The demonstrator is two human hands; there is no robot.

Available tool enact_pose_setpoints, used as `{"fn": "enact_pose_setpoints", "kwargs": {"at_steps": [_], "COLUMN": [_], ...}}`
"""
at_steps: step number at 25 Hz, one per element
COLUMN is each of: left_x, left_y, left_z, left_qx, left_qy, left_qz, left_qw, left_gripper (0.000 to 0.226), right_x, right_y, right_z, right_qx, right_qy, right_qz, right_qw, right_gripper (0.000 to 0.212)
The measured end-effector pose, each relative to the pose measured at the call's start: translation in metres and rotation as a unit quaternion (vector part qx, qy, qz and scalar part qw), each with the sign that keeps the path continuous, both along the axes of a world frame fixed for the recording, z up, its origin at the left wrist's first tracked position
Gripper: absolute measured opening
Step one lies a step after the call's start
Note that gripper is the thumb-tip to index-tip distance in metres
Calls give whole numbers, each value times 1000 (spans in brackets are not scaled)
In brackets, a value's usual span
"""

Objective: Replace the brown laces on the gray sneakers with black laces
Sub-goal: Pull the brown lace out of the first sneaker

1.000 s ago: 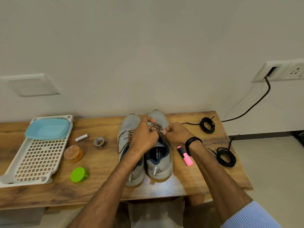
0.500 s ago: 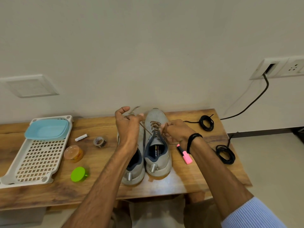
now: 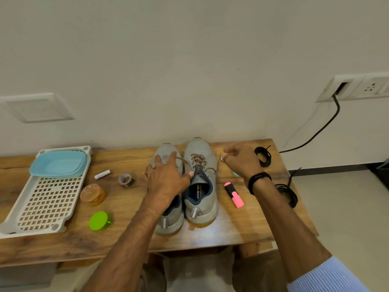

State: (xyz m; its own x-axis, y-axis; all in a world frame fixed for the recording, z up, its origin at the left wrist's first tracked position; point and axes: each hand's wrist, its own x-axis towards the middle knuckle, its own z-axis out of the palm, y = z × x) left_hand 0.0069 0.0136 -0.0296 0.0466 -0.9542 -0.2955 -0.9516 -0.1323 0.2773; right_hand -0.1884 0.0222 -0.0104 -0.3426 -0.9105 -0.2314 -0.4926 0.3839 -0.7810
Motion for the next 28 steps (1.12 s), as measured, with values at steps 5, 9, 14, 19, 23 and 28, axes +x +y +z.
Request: {"fn": "enact_pose_setpoints", "kwargs": {"at_steps": [5, 9, 14, 19, 23, 28], "left_x": [15, 28, 38, 7, -27, -22], "left_y": [-4, -6, -13, 12, 16, 8], "left_z": [-29, -35, -32, -9, -9, -25], "left_qx": [88, 26, 32, -197, -97, -75], "left_qy": [-8, -18, -9, -10, 142, 80], "left_qz": [-20, -18, 10, -12, -103, -120], "left_qw": [996, 999, 999, 980, 980, 987], "left_gripper": [71, 58, 53, 44, 48, 63], "right_x": [22, 40, 40, 2, -4, 28], "right_y": [31, 42, 44, 27, 13, 3], "right_z": [-3, -13, -14, -9, -10, -21], "right_qx": [125, 93, 106, 99, 54, 82], "right_qy": [40, 128, 98, 148, 145, 140], "right_qz": [177, 184, 152, 70, 56, 174], "right_qw": [975, 970, 978, 982, 986, 971], "right_gripper": [62, 49, 45, 29, 31, 60]}}
